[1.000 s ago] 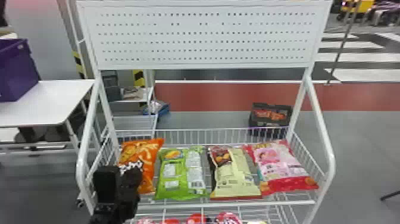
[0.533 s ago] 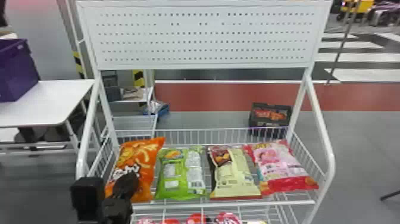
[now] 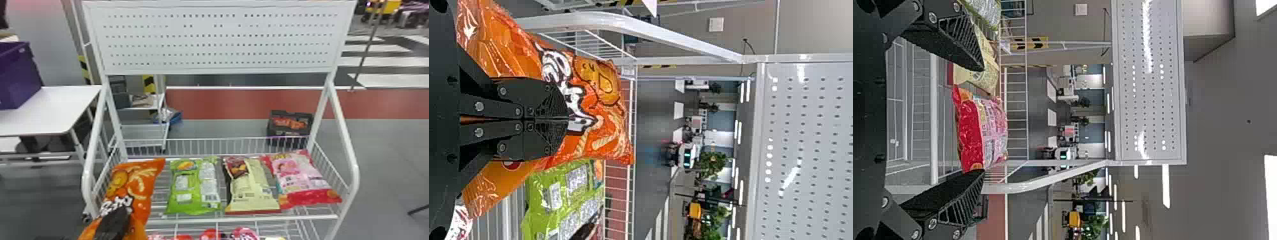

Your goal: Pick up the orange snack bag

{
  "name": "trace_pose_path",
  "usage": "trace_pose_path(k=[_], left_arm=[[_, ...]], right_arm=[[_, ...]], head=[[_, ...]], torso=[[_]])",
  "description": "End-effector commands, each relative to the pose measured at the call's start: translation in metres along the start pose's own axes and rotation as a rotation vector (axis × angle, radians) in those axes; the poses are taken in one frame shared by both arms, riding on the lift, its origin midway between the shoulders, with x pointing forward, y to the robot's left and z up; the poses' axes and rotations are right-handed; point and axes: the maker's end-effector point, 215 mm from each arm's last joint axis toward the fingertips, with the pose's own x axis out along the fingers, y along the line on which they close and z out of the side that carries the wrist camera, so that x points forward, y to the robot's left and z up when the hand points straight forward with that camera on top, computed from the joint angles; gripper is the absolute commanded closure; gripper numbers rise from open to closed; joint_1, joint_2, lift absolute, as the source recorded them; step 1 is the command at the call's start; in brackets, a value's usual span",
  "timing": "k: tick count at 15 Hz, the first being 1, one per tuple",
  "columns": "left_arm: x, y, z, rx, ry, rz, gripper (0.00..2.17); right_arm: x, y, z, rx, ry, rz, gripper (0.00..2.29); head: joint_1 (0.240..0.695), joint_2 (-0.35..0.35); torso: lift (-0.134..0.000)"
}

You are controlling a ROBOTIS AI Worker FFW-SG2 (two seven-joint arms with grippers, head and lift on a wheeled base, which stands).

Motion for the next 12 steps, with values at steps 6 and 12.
trace_pose_path(k=[6, 12], left_arm=[[-0.059, 0.014, 0.013, -0.072, -0.148, 0.029, 1.87], [-0.097, 0.015, 0.01, -0.064, -0.179, 0.026, 1.87]], right_arm=[[0.001, -0.001, -0.003, 0.0, 0.003, -0.001, 0.17], [0.002, -0.002, -0.005, 0.004, 0.005, -0.003, 0.17]], head=[[0.499, 0.0], [0.499, 0.0]], torso=[[0.0], [0.0]])
